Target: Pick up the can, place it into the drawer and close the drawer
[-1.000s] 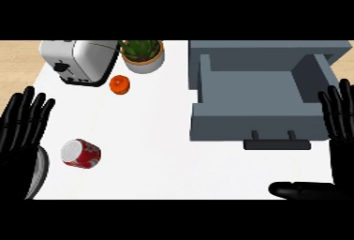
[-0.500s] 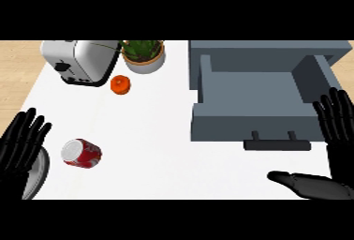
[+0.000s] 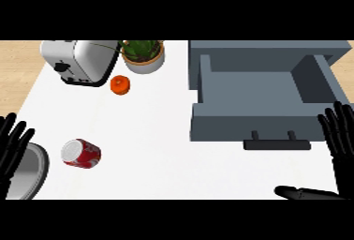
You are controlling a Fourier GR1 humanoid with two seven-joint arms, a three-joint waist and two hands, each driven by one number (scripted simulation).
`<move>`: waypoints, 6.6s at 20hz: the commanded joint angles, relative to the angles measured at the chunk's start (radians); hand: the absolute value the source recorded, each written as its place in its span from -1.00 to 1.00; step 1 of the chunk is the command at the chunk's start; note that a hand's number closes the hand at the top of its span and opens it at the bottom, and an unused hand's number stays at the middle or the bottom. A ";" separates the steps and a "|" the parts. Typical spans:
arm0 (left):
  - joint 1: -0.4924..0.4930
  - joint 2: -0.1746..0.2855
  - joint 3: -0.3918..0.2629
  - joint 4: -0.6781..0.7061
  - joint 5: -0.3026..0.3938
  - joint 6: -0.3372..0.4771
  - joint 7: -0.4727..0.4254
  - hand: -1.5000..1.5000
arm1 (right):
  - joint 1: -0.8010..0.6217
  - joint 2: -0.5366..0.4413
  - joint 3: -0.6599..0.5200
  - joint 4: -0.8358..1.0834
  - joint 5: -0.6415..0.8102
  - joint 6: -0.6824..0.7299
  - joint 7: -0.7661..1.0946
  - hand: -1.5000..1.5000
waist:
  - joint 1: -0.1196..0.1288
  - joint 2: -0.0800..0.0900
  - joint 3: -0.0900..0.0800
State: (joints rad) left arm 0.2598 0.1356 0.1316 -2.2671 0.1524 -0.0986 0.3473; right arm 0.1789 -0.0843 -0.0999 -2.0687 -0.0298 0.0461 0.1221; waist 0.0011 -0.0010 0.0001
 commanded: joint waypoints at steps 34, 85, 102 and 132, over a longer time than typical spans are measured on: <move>-0.029 -0.021 0.151 0.621 -0.108 -0.102 -0.495 -1.00 | 0.104 0.039 -0.095 0.034 -0.011 0.142 -0.140 -1.00 | -0.001 0.000 0.000; -0.411 0.034 0.148 1.447 -0.143 0.003 -0.880 -1.00 | 0.119 0.084 -0.104 -0.106 -0.013 0.152 -0.035 -1.00 | -0.006 0.001 0.000; -0.456 0.019 0.095 1.379 -0.073 -0.080 -0.812 1.00 | 0.120 0.050 -0.190 -0.116 -0.108 0.178 -0.009 -1.00 | -0.005 -0.001 0.000; -0.657 -0.108 -0.127 0.839 -0.152 0.218 -0.325 1.00 | 0.152 0.040 -0.205 -0.185 -0.149 0.184 0.021 -1.00 | -0.006 -0.001 0.000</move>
State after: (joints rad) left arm -0.3581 0.0348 0.0440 -1.3531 0.0312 0.0862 -0.0712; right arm 0.3220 -0.0233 -0.2726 -2.2081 -0.1286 0.2155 0.0899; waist -0.0044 -0.0019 0.0005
